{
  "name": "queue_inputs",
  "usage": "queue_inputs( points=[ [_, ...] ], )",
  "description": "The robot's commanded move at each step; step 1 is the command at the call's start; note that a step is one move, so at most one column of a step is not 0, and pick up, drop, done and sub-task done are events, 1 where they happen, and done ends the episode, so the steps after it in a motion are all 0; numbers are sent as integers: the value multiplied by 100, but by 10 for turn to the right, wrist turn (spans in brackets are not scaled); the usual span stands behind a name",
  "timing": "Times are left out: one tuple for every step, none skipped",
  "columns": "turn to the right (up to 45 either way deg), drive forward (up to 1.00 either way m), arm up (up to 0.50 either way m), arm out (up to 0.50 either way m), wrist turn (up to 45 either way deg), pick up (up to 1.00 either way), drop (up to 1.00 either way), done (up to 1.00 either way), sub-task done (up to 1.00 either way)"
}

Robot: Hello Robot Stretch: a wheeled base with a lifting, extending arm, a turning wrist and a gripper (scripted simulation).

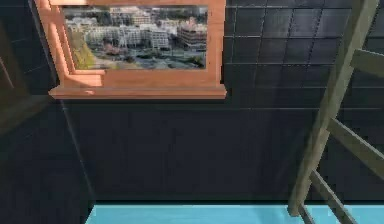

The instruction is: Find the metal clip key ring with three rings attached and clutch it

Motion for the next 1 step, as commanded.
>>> queue_inputs(
  points=[
    [450,0,0,0,0,0,0,0,0]
  ],
)
